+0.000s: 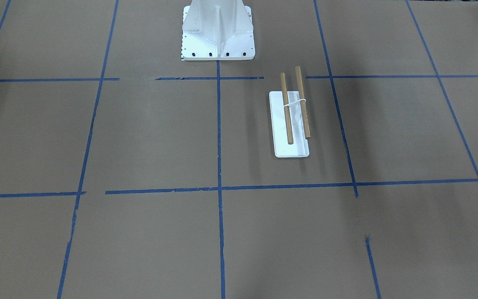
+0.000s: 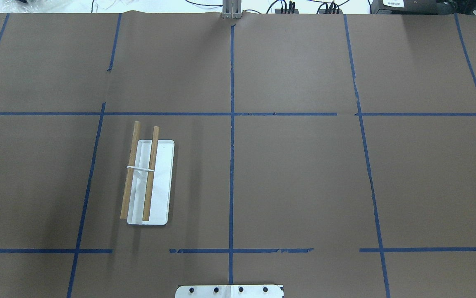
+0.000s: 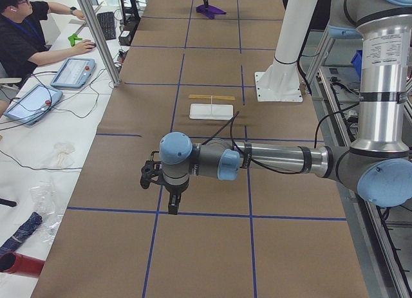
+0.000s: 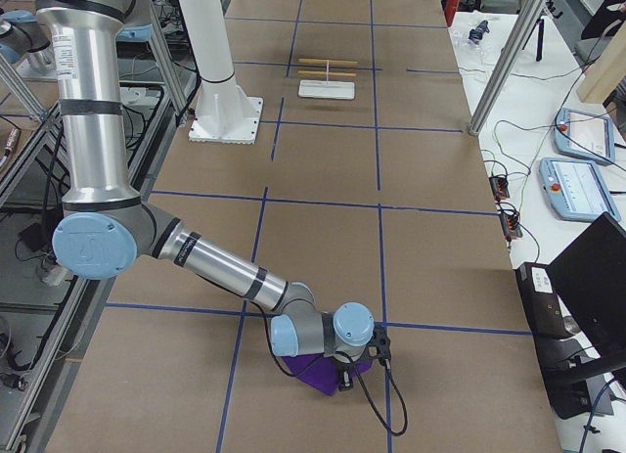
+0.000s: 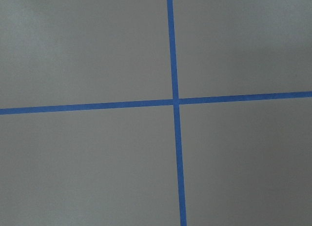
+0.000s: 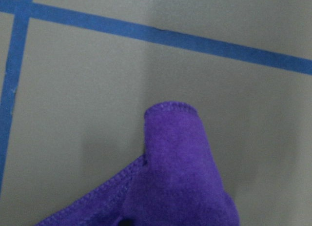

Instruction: Hang towel on rack

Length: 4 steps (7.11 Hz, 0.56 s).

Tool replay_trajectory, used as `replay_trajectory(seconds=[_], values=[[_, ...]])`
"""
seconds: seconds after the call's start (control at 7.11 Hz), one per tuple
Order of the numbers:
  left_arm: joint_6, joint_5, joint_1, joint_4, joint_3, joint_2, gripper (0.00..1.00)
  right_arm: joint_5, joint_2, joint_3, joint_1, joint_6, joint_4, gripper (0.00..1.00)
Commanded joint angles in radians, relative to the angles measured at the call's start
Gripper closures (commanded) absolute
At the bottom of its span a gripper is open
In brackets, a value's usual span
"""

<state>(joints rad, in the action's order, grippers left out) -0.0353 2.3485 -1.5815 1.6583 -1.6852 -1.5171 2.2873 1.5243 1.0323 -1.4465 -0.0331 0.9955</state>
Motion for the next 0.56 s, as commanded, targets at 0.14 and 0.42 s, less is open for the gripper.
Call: replay_trajectory(seconds=[0.14,0.42], values=[[0.0,0.0,0.0,0.0,0.001,0.0,0.0,0.009,-0.006,0.034,0.0,0.002,-0.002,1.0],[0.0,0.0,0.0,0.0,0.001,0.0,0.0,0.064,-0.001,0.116,-0.02,0.002,-0.008,1.0]])
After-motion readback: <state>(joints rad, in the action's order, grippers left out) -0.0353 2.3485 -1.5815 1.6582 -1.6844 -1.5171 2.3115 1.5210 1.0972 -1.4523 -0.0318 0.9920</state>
